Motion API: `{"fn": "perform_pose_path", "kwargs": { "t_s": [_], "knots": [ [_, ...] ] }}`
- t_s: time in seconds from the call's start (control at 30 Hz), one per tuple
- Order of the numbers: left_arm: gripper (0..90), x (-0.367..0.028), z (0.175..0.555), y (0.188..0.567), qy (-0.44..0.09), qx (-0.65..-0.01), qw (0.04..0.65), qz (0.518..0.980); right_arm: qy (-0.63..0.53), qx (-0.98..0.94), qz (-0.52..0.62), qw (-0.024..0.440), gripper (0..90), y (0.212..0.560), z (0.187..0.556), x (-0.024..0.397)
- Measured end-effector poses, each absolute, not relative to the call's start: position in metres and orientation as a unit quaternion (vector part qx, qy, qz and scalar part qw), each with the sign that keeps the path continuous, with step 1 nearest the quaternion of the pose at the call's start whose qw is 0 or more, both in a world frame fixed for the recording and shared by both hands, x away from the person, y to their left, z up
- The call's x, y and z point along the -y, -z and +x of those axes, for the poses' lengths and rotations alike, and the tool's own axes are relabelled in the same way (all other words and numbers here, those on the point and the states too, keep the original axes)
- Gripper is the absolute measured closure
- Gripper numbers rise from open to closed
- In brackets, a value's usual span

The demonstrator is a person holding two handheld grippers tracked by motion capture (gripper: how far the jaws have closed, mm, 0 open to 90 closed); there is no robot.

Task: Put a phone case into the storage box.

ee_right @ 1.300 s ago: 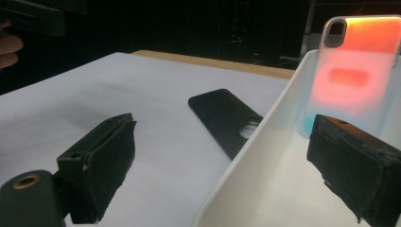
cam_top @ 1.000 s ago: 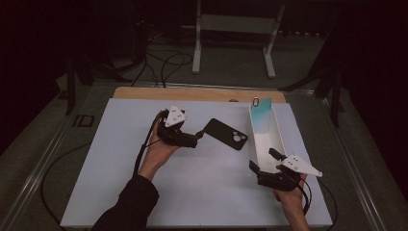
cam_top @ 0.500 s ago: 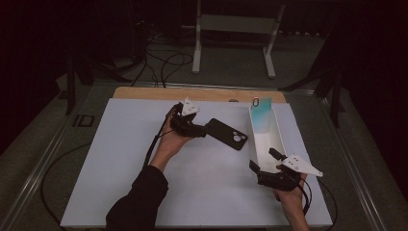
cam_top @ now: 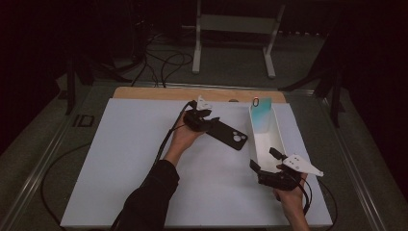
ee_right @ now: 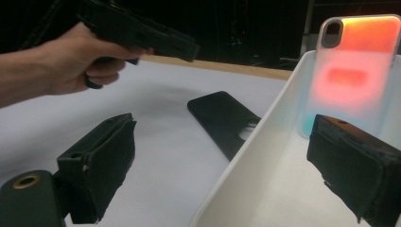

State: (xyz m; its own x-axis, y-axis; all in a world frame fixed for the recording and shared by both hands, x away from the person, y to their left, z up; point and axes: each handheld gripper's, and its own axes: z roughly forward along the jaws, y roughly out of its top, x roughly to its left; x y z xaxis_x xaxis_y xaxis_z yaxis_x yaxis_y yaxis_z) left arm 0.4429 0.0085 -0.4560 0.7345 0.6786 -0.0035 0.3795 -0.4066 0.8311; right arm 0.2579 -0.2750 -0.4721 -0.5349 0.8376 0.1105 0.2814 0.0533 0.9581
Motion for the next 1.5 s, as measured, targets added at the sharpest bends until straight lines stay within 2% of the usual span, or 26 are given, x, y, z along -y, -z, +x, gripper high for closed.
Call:
{"fn": "perform_pose_path", "kwargs": {
  "t_s": [0.17,0.27,0.63,0.77,0.9,1.3,1.5],
  "knots": [
    [74.0,0.009,0.457,0.467,-0.155,-0.332,0.433,0.824,-0.551,-0.681,0.41,0.255,8.6,0.473,0.258,0.275],
    [89.2,0.018,0.465,0.475,-0.147,-0.335,0.423,0.829,-0.552,-0.68,0.412,0.253,8.6,0.472,0.259,0.275],
    [90.0,0.058,0.498,0.507,-0.114,-0.361,0.379,0.844,-0.56,-0.671,0.418,0.248,8.6,0.472,0.26,0.28],
    [90.0,0.066,0.507,0.522,-0.1,-0.374,0.353,0.852,-0.563,-0.668,0.418,0.247,8.6,0.472,0.26,0.281],
    [90.0,0.067,0.507,0.525,-0.095,-0.383,0.354,0.848,-0.562,-0.669,0.418,0.247,8.6,0.472,0.261,0.281],
    [90.0,0.03,0.498,0.521,-0.11,-0.378,0.325,0.86,-0.56,-0.669,0.42,0.25,8.6,0.472,0.259,0.283],
    [90.0,-0.003,0.477,0.523,-0.097,-0.402,0.343,0.843,-0.558,-0.669,0.421,0.252,8.6,0.472,0.259,0.284]
  ]
}}
